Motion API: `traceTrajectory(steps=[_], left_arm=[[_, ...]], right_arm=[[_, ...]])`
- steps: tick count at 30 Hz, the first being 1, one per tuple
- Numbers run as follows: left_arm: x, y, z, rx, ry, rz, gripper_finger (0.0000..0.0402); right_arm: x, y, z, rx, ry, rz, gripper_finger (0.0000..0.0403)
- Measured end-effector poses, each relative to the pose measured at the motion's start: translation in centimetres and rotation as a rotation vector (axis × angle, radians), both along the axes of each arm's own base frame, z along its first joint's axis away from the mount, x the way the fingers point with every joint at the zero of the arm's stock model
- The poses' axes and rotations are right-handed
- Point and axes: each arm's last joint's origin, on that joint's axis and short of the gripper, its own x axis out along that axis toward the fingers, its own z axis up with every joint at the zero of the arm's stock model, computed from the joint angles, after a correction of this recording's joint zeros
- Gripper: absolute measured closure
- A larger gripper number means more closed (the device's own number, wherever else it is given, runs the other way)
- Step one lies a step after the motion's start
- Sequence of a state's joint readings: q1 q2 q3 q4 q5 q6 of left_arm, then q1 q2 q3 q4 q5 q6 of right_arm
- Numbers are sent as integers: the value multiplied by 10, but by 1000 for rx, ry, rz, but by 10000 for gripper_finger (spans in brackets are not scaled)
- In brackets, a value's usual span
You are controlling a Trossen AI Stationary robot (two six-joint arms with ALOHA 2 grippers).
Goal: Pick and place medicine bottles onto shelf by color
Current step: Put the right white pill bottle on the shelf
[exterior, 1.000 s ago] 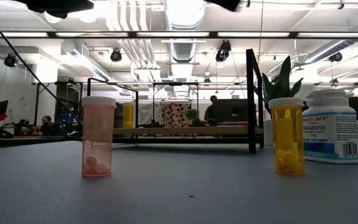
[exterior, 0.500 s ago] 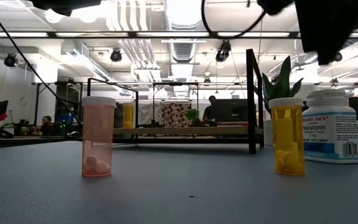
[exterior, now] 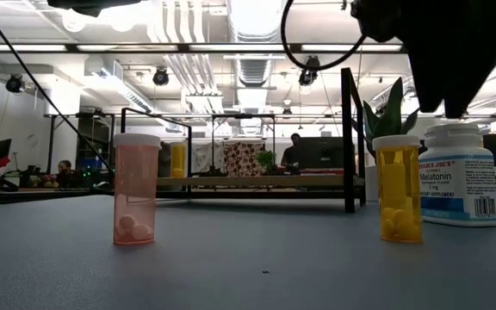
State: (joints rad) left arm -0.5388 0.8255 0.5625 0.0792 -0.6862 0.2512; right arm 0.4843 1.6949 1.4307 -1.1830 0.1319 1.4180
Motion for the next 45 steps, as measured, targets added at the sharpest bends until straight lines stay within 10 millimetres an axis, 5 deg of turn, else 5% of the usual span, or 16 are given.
traceTrajectory(steps=[17,26,37,45], left_arm=[[0,0,0,0,0,0,391],[0,0,0,0,0,0,391],[2,-1,-1,-9,-4,2,391],[3,-2,-2,-6,1,1,391]], right_arm=[[0,0,-9,-34,64,-2,165],[0,-12,5,-83,32,232,165],[-7,-23,27,-113,-56,149,163],[-12,-12,19,-132,-75,32,109]])
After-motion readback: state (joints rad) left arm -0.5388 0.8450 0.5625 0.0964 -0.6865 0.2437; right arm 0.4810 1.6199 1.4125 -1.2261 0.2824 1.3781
